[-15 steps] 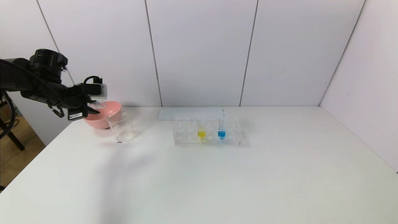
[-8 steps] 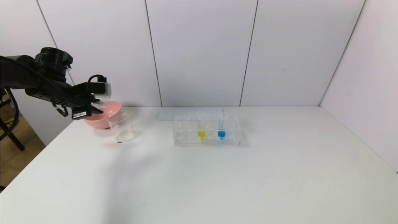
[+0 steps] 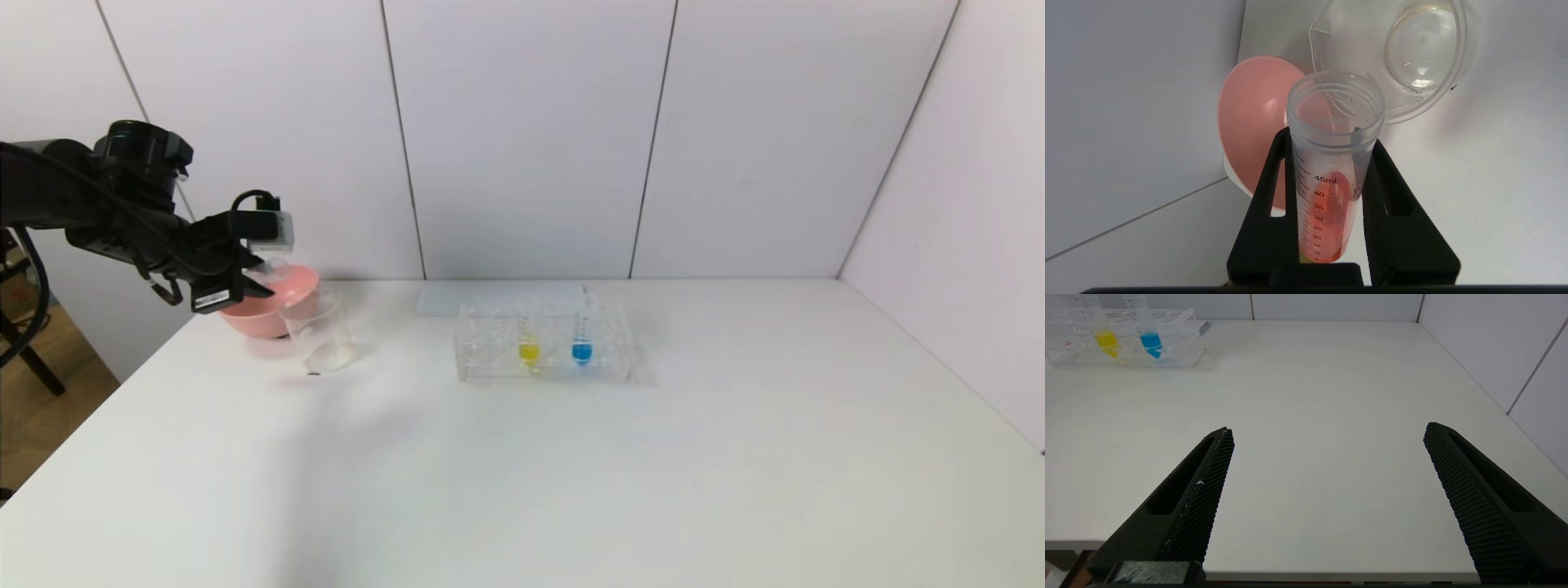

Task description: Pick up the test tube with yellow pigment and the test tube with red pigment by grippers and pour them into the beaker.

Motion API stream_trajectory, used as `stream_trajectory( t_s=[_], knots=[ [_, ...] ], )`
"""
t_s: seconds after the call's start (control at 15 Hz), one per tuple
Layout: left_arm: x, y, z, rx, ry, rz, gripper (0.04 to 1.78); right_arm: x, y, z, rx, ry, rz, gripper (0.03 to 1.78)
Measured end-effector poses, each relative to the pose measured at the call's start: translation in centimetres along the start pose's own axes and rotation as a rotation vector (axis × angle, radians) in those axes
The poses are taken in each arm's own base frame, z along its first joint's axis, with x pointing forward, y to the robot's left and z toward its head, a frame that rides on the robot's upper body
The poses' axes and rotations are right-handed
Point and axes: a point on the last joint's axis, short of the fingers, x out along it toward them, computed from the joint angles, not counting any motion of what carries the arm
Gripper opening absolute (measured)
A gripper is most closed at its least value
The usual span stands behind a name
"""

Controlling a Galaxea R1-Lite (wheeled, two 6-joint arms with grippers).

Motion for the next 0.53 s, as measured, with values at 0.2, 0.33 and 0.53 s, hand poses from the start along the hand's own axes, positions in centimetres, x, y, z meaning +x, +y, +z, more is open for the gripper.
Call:
stream_trajectory(
  t_s=[0.2, 0.33, 0.53],
  knots=[
    [-0.52, -0.06, 0.15, -0.009, 0.007, -0.038, 0.45, 0.00, 0.00, 0.00, 0.000, 0.000, 0.000, 1.70],
    [-0.94, 0.08, 0.36, -0.007, 0.008, -0.051, 0.45, 0.00, 0.00, 0.00, 0.000, 0.000, 0.000, 1.70],
    [-1.12, 0.25, 0.56, -0.009, 0.008, -0.059, 0.45, 0.00, 0.00, 0.00, 0.000, 0.000, 0.000, 1.70]
  ],
)
